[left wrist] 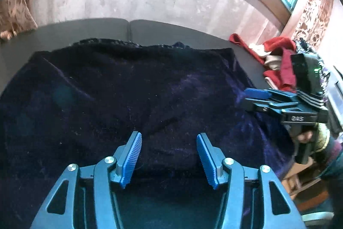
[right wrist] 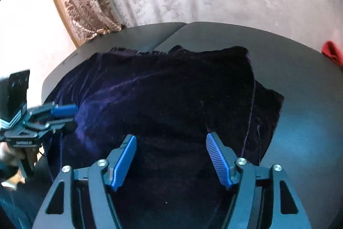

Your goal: Fold clothes

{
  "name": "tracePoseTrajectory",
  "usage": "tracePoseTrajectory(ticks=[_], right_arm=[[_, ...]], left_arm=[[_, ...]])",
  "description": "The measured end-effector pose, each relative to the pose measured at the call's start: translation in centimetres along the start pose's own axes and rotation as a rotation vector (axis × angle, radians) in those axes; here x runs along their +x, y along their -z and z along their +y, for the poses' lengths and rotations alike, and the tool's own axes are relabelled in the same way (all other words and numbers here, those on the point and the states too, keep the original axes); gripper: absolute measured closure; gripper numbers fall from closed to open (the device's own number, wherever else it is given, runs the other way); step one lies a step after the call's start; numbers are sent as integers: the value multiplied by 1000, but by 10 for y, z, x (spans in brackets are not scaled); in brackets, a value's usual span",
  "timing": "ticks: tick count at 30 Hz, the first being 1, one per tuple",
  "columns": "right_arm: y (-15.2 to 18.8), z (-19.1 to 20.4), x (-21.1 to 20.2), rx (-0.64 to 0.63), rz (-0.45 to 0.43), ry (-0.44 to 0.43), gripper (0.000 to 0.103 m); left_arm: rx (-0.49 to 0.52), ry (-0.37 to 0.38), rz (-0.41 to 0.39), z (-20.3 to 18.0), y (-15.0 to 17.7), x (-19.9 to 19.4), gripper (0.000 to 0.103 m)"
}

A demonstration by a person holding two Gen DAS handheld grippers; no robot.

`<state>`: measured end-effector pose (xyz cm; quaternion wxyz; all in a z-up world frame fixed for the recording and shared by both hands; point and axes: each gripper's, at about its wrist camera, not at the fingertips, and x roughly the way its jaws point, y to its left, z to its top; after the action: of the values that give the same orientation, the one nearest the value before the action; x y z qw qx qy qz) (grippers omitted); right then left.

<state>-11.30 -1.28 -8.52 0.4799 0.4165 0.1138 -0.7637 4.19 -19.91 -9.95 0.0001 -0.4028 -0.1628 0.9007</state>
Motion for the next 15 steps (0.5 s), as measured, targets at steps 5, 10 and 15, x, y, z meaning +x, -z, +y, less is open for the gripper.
tracePoseTrajectory(ticks=[5,10,15], right_arm=[[-17,-1,0,63,58,14,27],[-53,22,-10,81,-16,2,0],[-86,50,24,30,-29,-51,0]], left_arm=[[-40,17,-68,8,-15,-20,47],[-94,-114,-164,43,-42,-39,45],[-29,-255,-115,70,-63,-29,44]])
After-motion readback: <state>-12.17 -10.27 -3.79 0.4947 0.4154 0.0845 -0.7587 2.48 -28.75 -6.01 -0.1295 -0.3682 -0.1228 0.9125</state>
